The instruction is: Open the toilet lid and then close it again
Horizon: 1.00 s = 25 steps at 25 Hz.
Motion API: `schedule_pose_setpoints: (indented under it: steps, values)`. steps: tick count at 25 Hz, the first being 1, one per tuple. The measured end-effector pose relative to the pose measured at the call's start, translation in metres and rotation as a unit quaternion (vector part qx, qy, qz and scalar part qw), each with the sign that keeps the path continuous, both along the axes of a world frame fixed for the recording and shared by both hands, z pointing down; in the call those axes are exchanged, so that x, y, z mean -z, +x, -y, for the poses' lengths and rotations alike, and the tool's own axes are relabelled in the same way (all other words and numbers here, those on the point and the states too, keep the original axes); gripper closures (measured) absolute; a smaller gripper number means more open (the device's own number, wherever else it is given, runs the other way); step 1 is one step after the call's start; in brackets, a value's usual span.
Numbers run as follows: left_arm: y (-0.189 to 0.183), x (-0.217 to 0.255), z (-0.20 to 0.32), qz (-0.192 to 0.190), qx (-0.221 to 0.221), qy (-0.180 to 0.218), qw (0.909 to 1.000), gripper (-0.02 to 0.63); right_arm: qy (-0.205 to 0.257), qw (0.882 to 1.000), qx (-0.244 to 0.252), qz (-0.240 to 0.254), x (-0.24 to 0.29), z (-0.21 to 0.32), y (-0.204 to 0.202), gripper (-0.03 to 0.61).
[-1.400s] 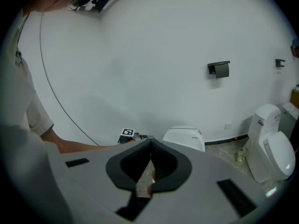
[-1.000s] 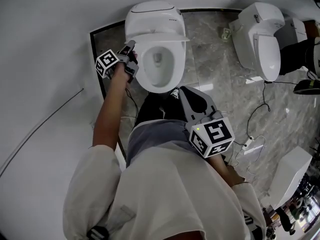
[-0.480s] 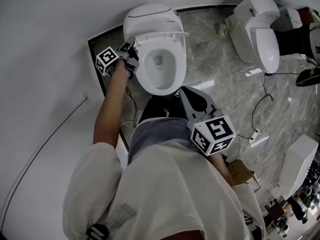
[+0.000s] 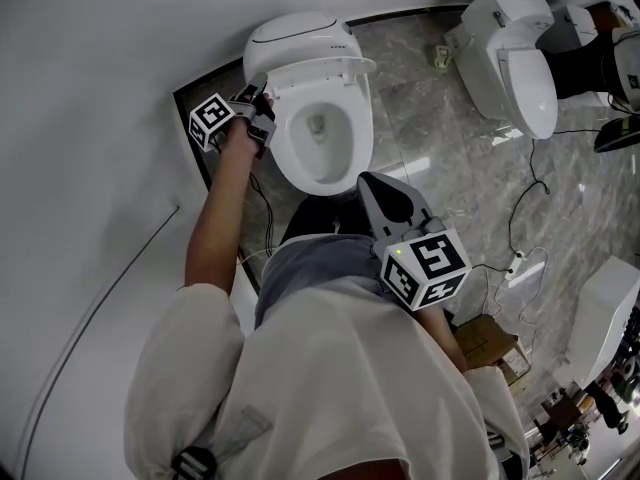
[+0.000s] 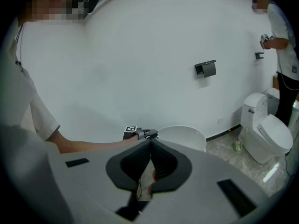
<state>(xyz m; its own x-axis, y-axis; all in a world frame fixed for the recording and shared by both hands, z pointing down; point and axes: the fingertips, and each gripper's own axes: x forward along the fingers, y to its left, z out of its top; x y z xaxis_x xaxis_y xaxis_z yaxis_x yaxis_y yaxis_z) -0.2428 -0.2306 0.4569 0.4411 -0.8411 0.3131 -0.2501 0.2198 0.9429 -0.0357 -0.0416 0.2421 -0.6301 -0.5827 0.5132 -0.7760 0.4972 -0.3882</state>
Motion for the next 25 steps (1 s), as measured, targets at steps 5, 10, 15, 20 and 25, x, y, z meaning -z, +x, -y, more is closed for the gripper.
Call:
schedule_pose_setpoints:
  steps: [5,10,15,20,25]
  values:
    - [-0.002,0.001,0.006,-0.004,-0.002,0.002,1.0,0.548,-0.003,1.0,-0.006,0.0,0.001,0.006,0.004,0.568]
    - [-0.004,0.003,0.011,-0.011,0.0,0.003,0.9999,0.552,-0.003,1.0,-0.01,-0.002,0.004,0.007,0.004,0.568]
    - [-0.009,0.0,0.022,-0.018,0.004,0.002,0.9998,0.566,-0.003,1.0,-0.016,-0.005,0.001,0.013,0.004,0.568]
    - [-0.012,0.0,0.034,-0.01,-0.01,0.003,0.9999,0.569,-0.004,1.0,-0.025,-0.007,0.002,0.018,0.003,0.568]
    - [-0.015,-0.003,0.045,-0.013,-0.012,0.005,0.9998,0.575,-0.006,0.999,-0.035,-0.009,-0.002,0.021,0.003,0.568]
